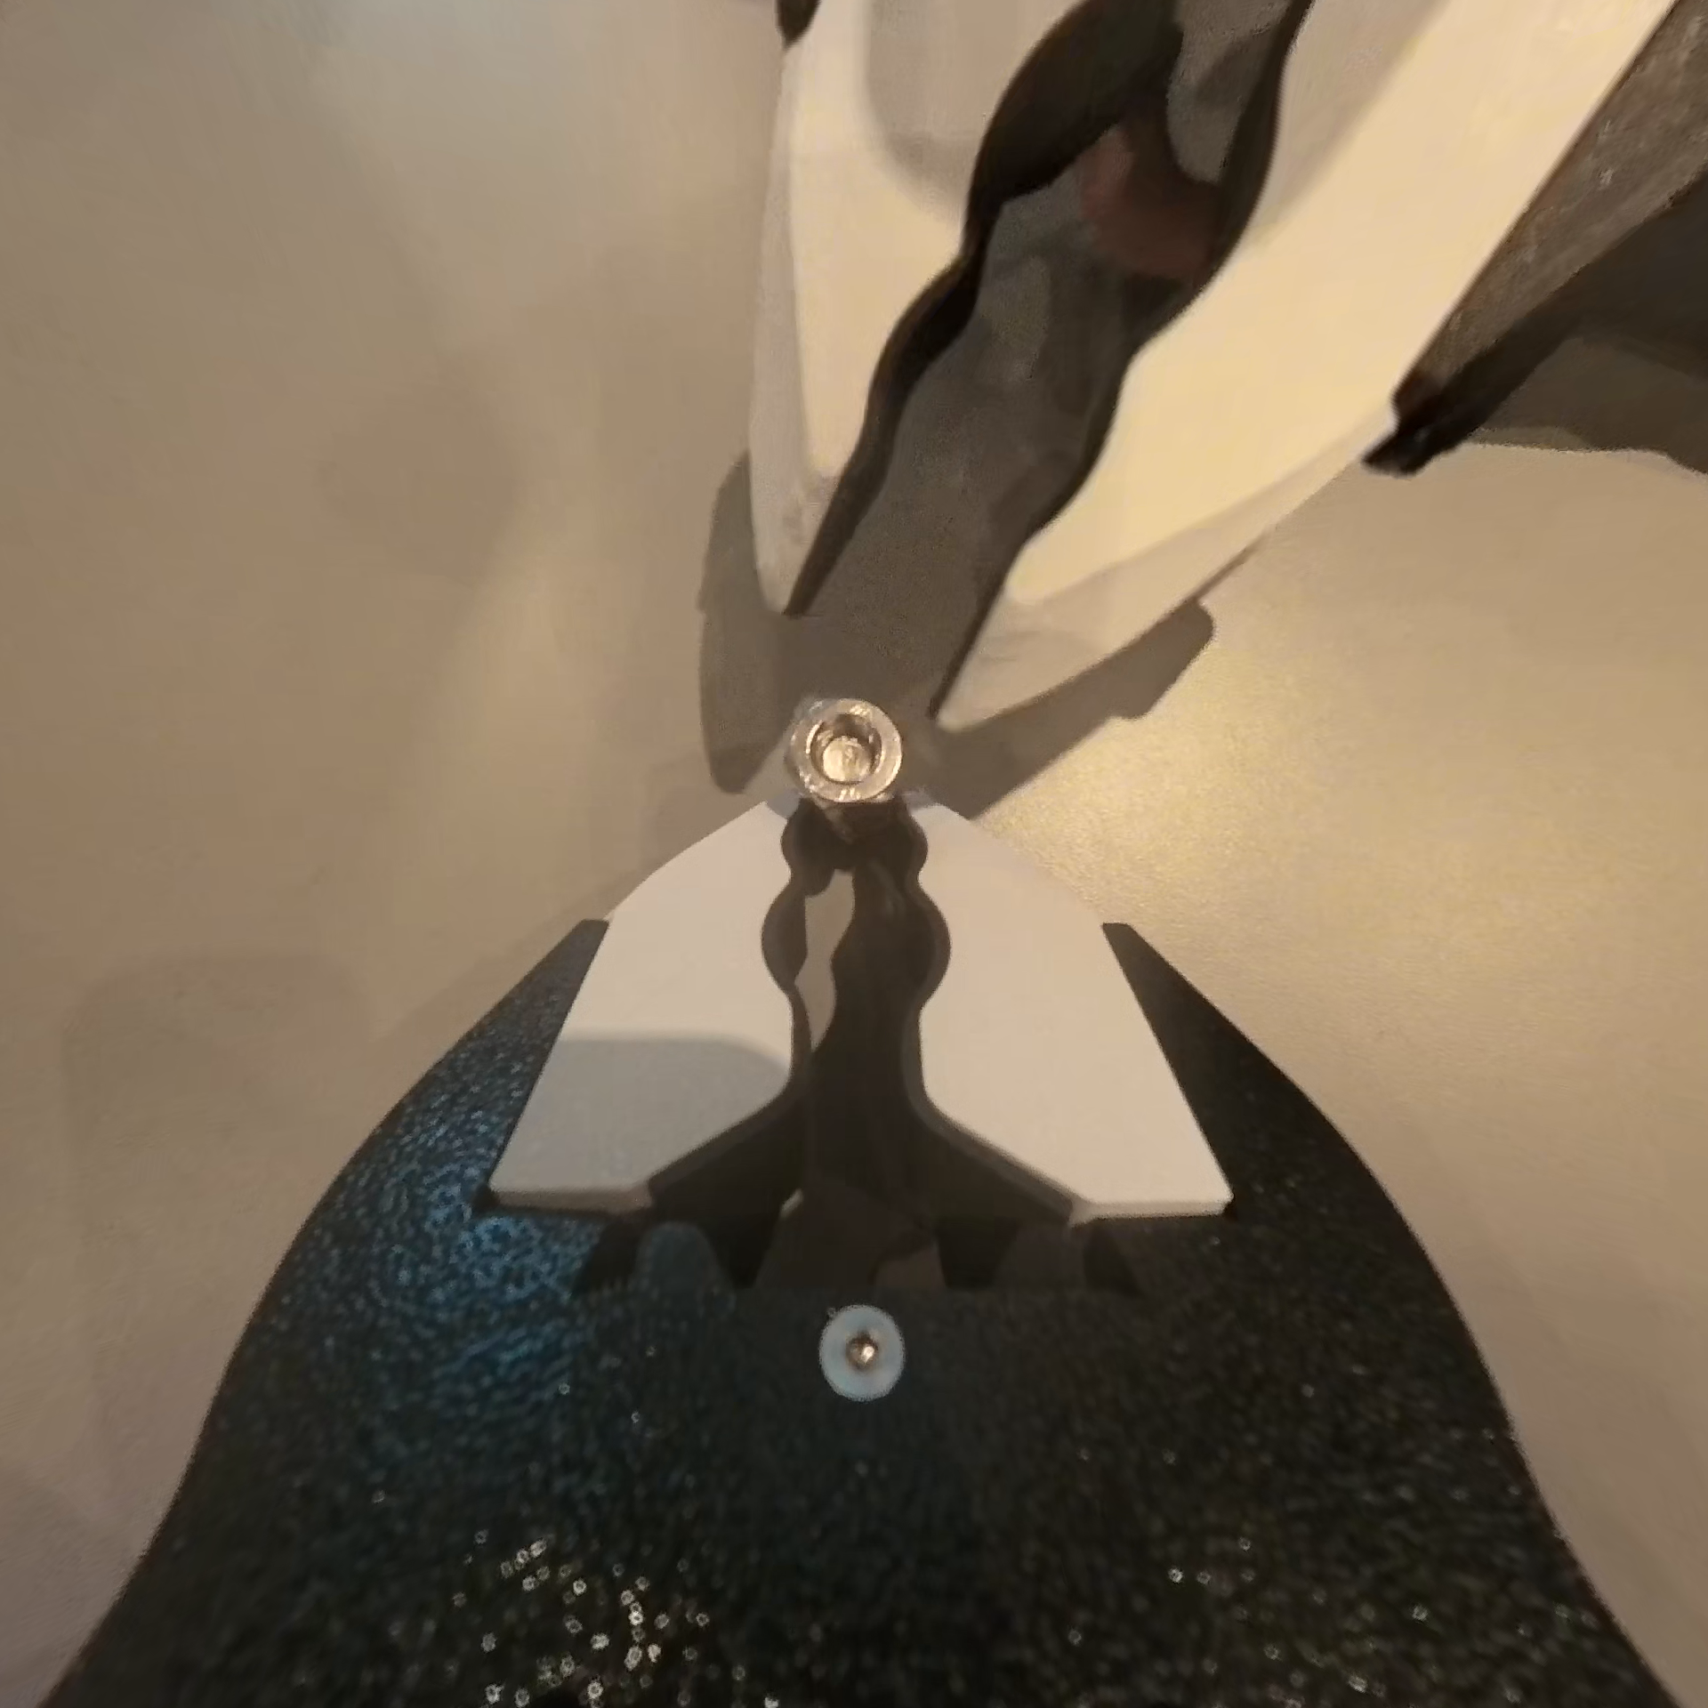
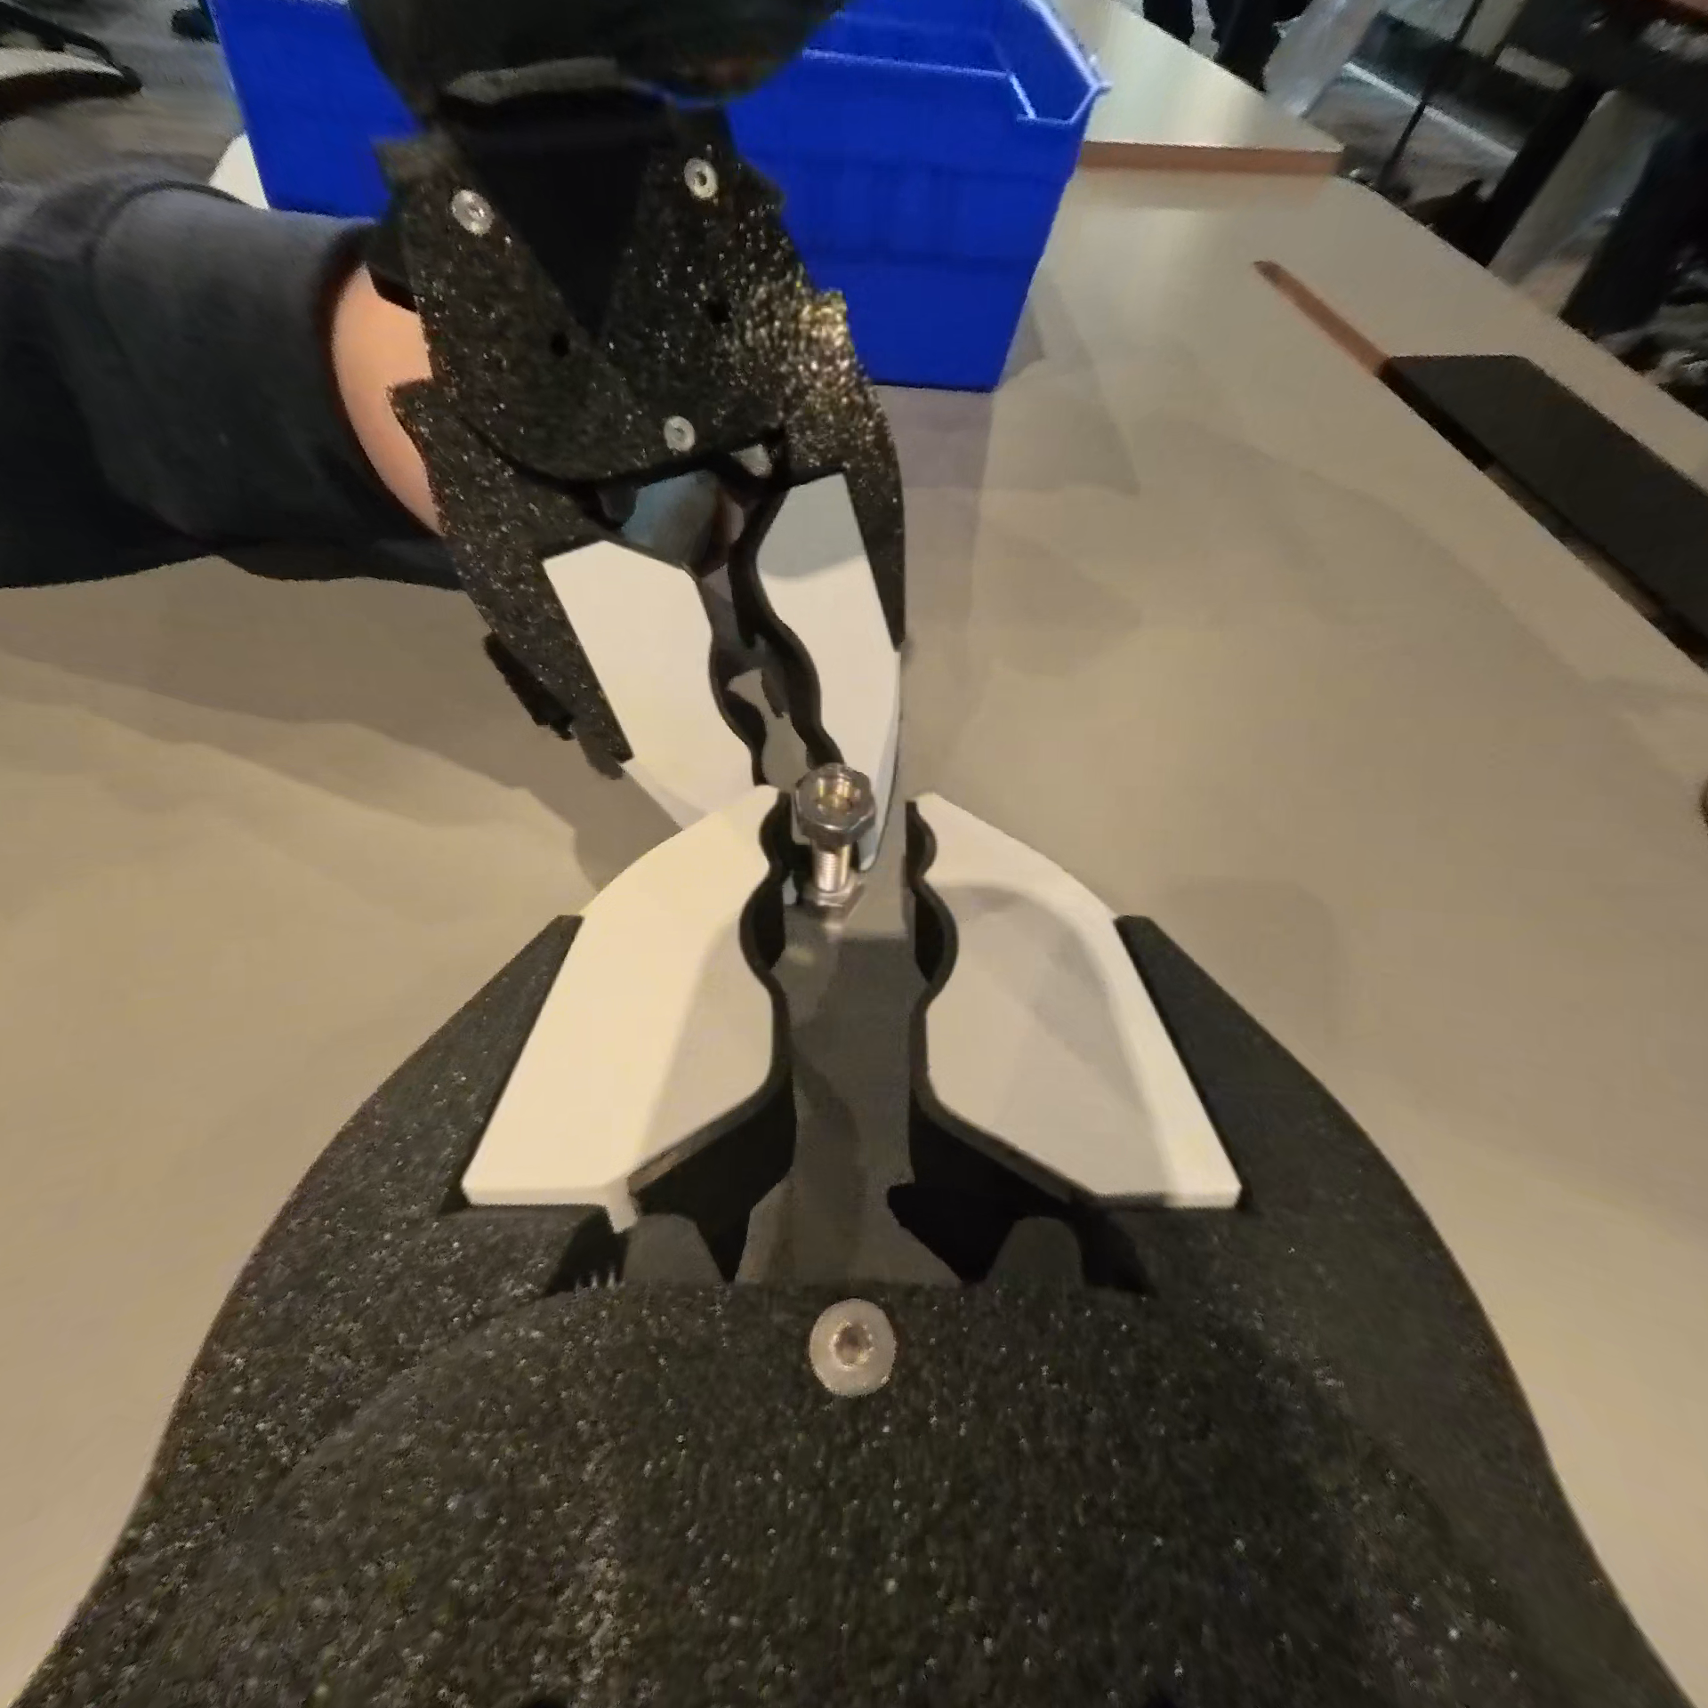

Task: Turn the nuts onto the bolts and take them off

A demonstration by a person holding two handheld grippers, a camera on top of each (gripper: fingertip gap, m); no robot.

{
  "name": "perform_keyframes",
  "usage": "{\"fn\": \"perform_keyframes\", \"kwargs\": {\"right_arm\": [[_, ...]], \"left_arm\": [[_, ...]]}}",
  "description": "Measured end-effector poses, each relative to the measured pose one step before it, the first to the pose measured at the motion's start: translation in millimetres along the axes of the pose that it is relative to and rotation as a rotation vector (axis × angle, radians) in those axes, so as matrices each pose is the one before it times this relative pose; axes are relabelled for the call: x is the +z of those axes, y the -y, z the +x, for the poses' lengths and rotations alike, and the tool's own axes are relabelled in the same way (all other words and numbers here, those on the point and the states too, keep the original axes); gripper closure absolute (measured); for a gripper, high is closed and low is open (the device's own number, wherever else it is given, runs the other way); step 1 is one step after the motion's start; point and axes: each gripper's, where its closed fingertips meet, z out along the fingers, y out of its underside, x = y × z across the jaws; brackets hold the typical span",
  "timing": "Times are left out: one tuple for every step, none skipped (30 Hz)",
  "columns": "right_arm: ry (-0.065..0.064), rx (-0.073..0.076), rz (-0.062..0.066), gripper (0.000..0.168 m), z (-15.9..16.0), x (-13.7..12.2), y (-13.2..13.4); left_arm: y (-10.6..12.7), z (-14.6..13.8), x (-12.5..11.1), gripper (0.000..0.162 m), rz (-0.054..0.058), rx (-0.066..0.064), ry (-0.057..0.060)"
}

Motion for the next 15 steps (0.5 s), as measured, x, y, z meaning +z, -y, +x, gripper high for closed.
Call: {"fn": "perform_keyframes", "kwargs": {"right_arm": [[0.0052,-0.0087,-0.009,0.144,-1.94,2.55,-0.79],[0.0062,-0.0054,-0.0132,0.143,-1.57,2.51,-1.57],[0.0069,-0.0021,-0.0129,0.142,-1.17,2.29,-1.91],[0.0034,-0.0001,-0.0083,0.143,-0.41,1.86,-1.38],[0.0039,0.0005,-0.0027,0.143,-0.32,1.13,-0.58],[0.0035,0.0006,0.0026,0.144,-0.09,0.65,0.31],[0.0034,-0.0001,0.0061,0.145,-0.15,0.15,0.96],[0.001,0.0011,0.0011,0.146,0.31,0.2,0.49],[-0.0022,-0.0008,-0.0018,0.147,0.76,0.06,0.05],[-0.0064,-0.0021,-0.0029,0.15,1.3,0.0,-0.07],[0.0009,-0.0024,-0.0033,0.15,-0.11,-0.05,0.03],[-0.0015,-0.0006,-0.0028,0.15,0.06,0.03,0.01],[-0.0035,-0.0011,-0.0028,0.15,0.03,0.05,-0.06],[-0.0051,-0.0007,-0.0047,0.151,0.07,0.07,-0.08],[-0.0069,0.003,-0.0059,0.151,0.09,-0.03,-0.02]], "left_arm": [[0.03,0.0,0.02,0.147,0.0002,0.0,0.0],[0.0,0.01,-0.03,0.147,0.0008,-0.0007,-0.0008],[0.09,-0.02,0.04,0.147,0.0011,-0.0006,-0.0012],[0.03,0.04,0.0,0.147,0.0007,0.0001,-0.0009],[0.0,0.02,0.0,0.147,0.0,0.0008,-0.0006],[0.02,0.07,0.03,0.147,-0.0002,0.0012,-0.0006],[0.03,-0.04,0.04,0.147,-0.0001,0.001,-0.0008],[-0.01,0.01,0.0,0.147,0.0,0.0008,-0.0006],[0.03,0.06,0.03,0.147,-0.0002,0.0009,-0.0004],[0.09,0.16,0.08,0.147,-0.0001,0.0007,-0.0005],[0.23,0.17,0.21,0.146,-0.0003,0.0009,-0.0001],[0.04,0.06,0.08,0.146,-0.0013,0.0017,0.0009],[-0.01,0.04,0.03,0.146,-0.0009,0.0005,0.0005],[0.02,0.02,0.01,0.146,0.0002,-0.0005,0.0002],[0.02,0.04,0.01,0.147,0.0002,-0.0008,0.0001]]}}
